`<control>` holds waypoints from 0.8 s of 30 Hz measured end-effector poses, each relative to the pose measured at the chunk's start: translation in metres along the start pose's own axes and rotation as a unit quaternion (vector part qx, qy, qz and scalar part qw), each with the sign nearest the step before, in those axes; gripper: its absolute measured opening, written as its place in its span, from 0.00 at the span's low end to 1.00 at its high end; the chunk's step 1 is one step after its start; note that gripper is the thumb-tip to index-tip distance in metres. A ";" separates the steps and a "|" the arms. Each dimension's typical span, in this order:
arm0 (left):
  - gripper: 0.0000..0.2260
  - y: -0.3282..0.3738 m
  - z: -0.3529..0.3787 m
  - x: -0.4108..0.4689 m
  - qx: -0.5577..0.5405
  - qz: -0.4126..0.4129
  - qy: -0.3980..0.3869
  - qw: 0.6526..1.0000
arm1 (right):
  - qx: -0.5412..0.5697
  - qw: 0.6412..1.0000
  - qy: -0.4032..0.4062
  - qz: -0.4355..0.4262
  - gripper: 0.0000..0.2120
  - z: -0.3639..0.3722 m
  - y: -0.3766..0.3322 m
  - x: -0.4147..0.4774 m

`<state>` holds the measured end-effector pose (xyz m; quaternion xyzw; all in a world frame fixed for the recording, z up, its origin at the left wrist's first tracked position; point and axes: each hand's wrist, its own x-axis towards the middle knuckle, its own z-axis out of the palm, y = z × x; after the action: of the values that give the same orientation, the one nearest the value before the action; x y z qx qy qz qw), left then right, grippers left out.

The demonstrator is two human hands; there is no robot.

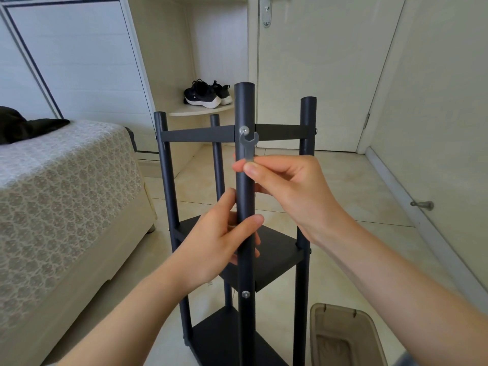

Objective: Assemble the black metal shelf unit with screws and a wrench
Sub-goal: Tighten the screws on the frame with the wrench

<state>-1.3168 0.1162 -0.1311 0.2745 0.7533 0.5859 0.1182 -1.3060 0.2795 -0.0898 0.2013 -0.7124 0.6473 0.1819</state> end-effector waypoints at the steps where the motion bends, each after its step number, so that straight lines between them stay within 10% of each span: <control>1: 0.14 0.001 -0.001 -0.001 0.001 0.000 0.001 1.000 | 0.007 1.000 0.000 0.001 0.09 0.000 0.000 0.000; 24: 0.05 -0.003 -0.017 0.004 0.149 0.030 0.113 0.982 | -0.117 0.982 0.021 0.148 0.08 -0.006 0.017 0.010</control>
<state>-1.3297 0.1043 -0.1286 0.2433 0.8320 0.4977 -0.0279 -1.3235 0.2866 -0.0986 0.0573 -0.8010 0.5834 0.1211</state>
